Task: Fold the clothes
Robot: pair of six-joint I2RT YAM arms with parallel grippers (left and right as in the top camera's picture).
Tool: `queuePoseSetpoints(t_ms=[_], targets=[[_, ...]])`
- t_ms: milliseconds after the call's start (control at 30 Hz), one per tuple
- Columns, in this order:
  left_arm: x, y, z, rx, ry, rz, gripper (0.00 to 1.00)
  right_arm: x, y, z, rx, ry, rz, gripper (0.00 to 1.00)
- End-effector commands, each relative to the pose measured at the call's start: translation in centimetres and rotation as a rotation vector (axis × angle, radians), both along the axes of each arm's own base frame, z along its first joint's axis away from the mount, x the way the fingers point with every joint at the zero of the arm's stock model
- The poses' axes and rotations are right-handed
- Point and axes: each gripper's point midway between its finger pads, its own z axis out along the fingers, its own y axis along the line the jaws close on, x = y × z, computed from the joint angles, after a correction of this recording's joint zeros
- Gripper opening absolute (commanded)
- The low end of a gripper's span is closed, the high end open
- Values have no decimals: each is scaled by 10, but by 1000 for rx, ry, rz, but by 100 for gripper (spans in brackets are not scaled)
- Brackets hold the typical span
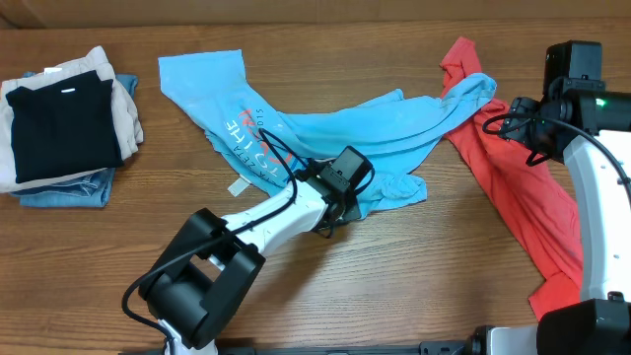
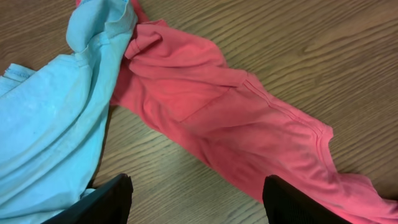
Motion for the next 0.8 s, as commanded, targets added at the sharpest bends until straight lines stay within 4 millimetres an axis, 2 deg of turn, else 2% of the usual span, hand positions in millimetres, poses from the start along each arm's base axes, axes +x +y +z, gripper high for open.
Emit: queuePoseSetpoints(t_ms=[0, 100, 233, 300, 400, 467, 600, 700, 767], targets=[[14, 42, 31, 84, -41, 41, 4, 4, -1, 10, -6, -31, 1, 71], [18, 92, 71, 159, -75, 73, 4, 4, -1, 10, -6, -31, 1, 71], [14, 177, 121, 257, -127, 224, 4, 4, -1, 10, -6, -31, 1, 75], [9, 212, 137, 261, -133, 293, 4, 4, -1, 10, -6, -30, 1, 75], [-3, 253, 147, 274, -107, 407, 4, 3, -1, 8, -5, -26, 1, 74], [-10, 265, 146, 272, -75, 439, 4, 3, -1, 5, -4, -17, 1, 73], [-17, 266, 140, 243, -28, 405, 4, 1, -1, -13, 0, 12, 1, 64], [-25, 266, 139, 250, 2, 401, 4, 1, 0, -33, 7, 40, 3, 44], [-31, 266, 138, 257, 26, 398, 4, 5, 6, -53, 38, 54, 25, 27]])
